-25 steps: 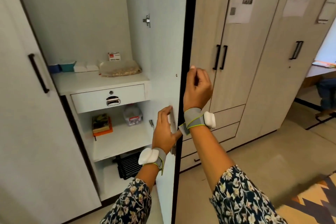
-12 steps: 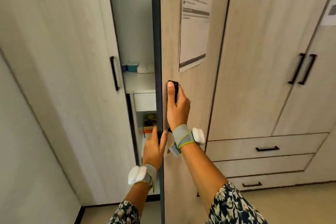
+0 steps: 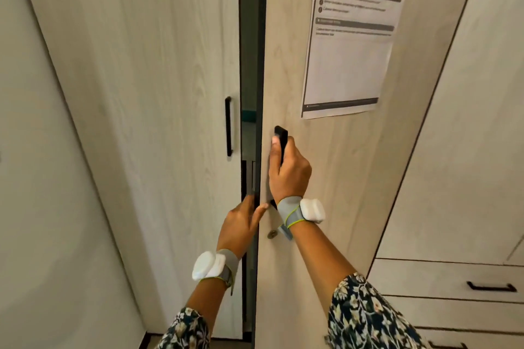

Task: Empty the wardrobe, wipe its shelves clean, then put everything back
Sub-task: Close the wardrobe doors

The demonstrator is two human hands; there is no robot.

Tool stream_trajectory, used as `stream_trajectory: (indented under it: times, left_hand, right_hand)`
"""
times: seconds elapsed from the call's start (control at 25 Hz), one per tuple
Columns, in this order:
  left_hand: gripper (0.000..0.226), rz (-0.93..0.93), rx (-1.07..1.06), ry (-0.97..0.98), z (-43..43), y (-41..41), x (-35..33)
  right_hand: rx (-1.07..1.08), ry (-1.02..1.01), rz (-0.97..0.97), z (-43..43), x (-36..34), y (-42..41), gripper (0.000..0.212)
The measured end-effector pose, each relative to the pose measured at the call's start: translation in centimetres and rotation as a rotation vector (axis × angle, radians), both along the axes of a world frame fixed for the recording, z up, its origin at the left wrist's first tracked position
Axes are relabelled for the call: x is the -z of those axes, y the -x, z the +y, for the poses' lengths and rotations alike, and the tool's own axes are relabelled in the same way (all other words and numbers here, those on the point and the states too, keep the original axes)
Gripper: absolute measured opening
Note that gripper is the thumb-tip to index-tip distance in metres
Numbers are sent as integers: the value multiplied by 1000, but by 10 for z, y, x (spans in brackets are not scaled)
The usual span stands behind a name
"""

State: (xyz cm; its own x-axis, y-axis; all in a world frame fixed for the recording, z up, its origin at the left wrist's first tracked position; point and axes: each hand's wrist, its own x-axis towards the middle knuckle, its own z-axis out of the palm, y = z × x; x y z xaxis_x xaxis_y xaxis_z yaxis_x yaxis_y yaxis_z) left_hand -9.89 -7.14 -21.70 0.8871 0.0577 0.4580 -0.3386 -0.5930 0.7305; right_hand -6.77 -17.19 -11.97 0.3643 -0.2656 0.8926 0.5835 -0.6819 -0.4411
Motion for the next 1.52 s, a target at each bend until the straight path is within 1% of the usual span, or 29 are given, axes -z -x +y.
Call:
stream_trajectory:
  times: [0.16, 0.32, 0.4, 0.48, 0.68, 0.84, 1.0, 1.2, 1.32, 1.4, 1.52]
  left_hand:
    - [36, -14, -9, 130, 17, -32, -2]
    - [34, -32, -73, 196, 24, -66, -7]
    - [38, -41, -143, 178, 27, -82, -11]
    - [42, -36, -216, 132, 31, -101, -11]
    - [49, 5, -305, 110, 36, -137, -13]
    - [53, 18, -338, 81, 38, -157, -18]
    - [52, 43, -347, 108, 37, -168, -21]
    - [45, 50, -355, 172, 35, -182, -21]
    - [44, 36, -360, 213, 34, -192, -20]
    - [44, 32, -374, 225, 32, -196, -20]
    - [46, 50, -404, 236, 32, -204, -17]
  right_hand:
    - [75, -9, 22, 20, -3, -30, 34]
    - [105, 1, 50, 38, -4, -62, 36]
    - [121, -10, 50, 46, -5, -79, 41]
    - [112, -15, 61, 53, -6, -95, 43]
    - [124, 30, 50, 56, -4, -125, 48]
    - [77, 22, 75, 59, -3, -145, 51]
    - [66, 27, 102, 61, -3, -157, 52]
    - [43, 30, 141, 63, -3, -171, 50]
    - [48, 35, 153, 63, -3, -181, 44]
    - [54, 28, 164, 63, -2, -186, 41]
    - [39, 30, 190, 64, -2, -194, 44]
